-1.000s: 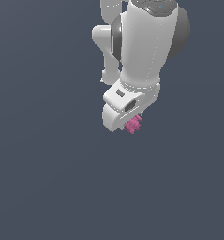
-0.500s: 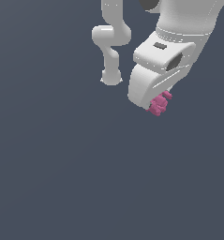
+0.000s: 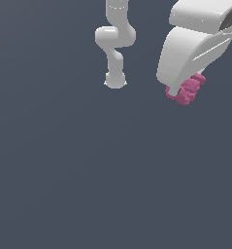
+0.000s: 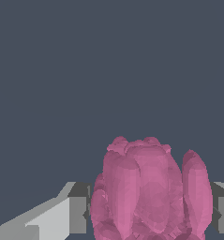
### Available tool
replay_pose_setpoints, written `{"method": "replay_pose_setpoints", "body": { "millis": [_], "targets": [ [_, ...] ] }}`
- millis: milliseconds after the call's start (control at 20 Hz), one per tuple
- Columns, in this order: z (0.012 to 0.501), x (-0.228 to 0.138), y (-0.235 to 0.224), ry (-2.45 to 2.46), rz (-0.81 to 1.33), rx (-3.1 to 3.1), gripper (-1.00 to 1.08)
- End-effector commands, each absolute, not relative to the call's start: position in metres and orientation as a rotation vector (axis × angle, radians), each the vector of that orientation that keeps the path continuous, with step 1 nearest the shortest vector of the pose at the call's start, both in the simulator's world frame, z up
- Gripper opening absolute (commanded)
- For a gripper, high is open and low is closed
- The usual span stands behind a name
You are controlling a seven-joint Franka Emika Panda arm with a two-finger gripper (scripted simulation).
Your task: Pick up the object and move it to a goal position.
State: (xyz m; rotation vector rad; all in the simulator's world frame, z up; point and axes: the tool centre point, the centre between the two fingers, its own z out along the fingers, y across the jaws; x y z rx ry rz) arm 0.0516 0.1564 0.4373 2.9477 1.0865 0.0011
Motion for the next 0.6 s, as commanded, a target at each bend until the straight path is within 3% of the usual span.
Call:
{"method": "replay_pose_setpoints", "body": {
  "millis": [0,550],
  "targets": [
    [0.445,0.052,0.161,1.085,0.000,2.948,-1.00],
    [0.457,0.053,0.169,1.085,0.000,2.948,-1.00]
  ]
}}
